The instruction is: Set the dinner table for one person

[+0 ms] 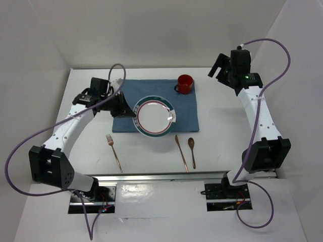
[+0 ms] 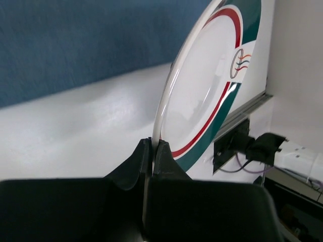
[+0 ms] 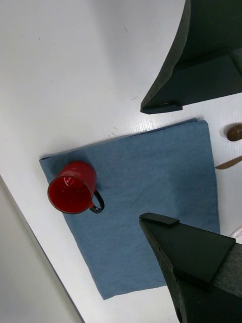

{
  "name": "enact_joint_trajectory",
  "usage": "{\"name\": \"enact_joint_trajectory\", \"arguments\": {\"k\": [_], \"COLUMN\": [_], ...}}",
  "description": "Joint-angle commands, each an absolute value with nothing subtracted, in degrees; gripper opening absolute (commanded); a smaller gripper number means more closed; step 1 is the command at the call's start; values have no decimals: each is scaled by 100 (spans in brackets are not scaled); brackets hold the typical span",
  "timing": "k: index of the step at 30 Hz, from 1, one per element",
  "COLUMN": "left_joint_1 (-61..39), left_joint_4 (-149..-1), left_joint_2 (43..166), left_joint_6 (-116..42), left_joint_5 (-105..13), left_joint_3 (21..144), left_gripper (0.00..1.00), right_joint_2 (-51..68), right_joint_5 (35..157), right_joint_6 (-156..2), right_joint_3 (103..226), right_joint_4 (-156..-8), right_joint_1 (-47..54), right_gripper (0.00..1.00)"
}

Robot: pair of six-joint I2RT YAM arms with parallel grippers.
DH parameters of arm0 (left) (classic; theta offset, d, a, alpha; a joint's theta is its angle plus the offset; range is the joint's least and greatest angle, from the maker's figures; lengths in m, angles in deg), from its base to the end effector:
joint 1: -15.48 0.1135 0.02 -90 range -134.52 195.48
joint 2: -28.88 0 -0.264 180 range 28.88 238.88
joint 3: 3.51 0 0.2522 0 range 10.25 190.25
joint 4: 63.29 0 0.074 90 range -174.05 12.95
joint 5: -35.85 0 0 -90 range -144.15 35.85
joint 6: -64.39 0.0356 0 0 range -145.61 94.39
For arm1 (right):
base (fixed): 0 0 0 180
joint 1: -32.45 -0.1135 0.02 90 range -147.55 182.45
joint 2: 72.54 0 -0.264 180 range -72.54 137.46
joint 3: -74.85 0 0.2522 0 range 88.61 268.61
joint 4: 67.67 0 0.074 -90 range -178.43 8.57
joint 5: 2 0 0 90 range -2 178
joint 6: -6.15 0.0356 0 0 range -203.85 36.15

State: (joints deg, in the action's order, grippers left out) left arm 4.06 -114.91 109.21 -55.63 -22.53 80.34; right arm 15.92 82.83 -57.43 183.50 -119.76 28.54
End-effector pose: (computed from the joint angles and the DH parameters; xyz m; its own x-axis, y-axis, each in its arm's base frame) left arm 0.2875 -0.0771 0.3116 -0.8878 -0.2553 -0.3830 0.0781 0.7364 -0.6720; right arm 0.3420 0.0202 0.4066 -0.4684 0.4122 -0.7815 0.2421 0.9105 0.3351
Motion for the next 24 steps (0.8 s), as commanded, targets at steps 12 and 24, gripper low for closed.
{"name": "enact_joint_trajectory", "arguments": {"k": [12, 24], "left_joint_1": [792, 792], "left_joint_4": [-9667, -9593], "left_joint_2": [13732, 14806], "left_joint_6": [-6893, -6912], "left_joint_5": [-1777, -2549], "left_joint_3": [9884, 10271], "left_gripper": [0, 20], "right_joint_2": [833, 401], "right_joint_5": [8782, 8932], "right_joint_6": [-6073, -6073], "right_joint_3": [17064, 16174], "right_joint_4": [-12344, -12581], "right_joint_1": [2884, 2884], "right_gripper": [92, 92]}}
